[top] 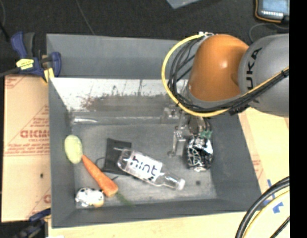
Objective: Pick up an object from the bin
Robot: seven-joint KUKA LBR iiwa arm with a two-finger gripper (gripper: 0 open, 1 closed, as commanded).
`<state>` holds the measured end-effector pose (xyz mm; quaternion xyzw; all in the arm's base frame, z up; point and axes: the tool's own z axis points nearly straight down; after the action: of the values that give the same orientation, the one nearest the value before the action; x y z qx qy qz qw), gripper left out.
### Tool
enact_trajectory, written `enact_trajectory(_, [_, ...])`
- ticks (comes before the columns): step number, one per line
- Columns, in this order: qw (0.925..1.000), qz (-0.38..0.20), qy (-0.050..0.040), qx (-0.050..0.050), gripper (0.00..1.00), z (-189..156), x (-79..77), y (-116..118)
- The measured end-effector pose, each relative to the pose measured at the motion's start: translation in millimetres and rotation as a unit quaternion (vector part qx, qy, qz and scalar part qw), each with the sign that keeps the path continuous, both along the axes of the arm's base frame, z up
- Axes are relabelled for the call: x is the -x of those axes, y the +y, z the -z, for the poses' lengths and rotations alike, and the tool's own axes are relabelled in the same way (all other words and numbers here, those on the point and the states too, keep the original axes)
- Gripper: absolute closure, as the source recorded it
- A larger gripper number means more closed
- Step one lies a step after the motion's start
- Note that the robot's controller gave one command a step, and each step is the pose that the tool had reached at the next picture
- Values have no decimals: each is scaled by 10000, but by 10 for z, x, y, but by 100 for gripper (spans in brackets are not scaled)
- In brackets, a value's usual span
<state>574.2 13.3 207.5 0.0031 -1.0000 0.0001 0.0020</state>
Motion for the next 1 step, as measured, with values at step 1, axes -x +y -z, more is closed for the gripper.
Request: enact_trajectory(1, [10000,1,-38,-2,0,-48,-11,1])
